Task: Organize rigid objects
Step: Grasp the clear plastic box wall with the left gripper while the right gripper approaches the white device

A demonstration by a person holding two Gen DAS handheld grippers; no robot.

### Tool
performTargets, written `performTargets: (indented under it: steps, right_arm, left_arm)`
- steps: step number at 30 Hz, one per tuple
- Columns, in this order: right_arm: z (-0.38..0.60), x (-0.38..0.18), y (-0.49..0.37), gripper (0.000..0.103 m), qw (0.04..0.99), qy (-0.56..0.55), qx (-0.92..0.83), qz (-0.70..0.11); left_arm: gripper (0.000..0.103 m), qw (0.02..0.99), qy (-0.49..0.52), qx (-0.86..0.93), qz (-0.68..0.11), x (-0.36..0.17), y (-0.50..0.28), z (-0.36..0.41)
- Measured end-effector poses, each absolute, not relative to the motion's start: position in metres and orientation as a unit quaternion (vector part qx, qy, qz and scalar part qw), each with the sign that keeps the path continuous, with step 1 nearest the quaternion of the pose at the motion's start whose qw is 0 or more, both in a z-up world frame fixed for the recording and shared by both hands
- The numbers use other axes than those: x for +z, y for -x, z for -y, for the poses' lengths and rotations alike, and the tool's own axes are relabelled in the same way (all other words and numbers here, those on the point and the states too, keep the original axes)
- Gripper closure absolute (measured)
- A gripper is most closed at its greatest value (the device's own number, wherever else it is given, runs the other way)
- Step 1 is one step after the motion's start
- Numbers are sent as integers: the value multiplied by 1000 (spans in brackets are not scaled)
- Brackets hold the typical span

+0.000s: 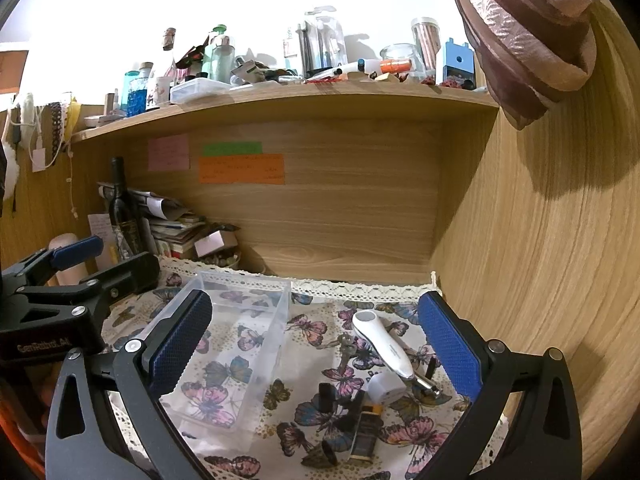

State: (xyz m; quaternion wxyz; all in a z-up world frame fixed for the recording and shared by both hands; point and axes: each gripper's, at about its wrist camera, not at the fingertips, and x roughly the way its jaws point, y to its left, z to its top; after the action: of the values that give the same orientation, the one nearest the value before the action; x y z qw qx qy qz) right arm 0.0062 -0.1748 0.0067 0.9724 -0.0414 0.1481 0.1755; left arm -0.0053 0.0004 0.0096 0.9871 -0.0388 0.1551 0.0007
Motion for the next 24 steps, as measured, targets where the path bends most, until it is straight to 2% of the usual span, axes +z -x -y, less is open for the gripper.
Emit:
performTargets:
  steps: [6, 8, 9, 11, 17, 21, 24]
  right_arm:
    - [176, 1, -21, 0, 971, 39, 166, -167]
    - [178, -4, -29, 0, 970, 40, 160, -179]
    - [179, -6, -32, 0, 969, 40, 158, -184]
    - [183, -11, -41, 1, 967, 38, 153, -199]
    - [186, -23, -64, 16, 958, 47, 151, -240]
    - [186, -29, -79, 29, 949, 50, 154, -270]
    - [186, -34, -90, 35, 943, 51, 154, -291]
  left_arm:
    - [0, 978, 72, -21, -197, -4, -13, -24]
    - [10, 975, 74, -12, -210, -10, -17, -30]
    - [19, 973, 72, -5, -221, -14, -20, -34]
    - [21, 968, 71, 4, -242, -22, -29, -43]
    - [45, 946, 79, 14, -315, -52, -54, -71]
    - [64, 926, 88, 11, -368, -72, -70, -86]
    - [67, 915, 92, -1, -393, -81, -78, -90]
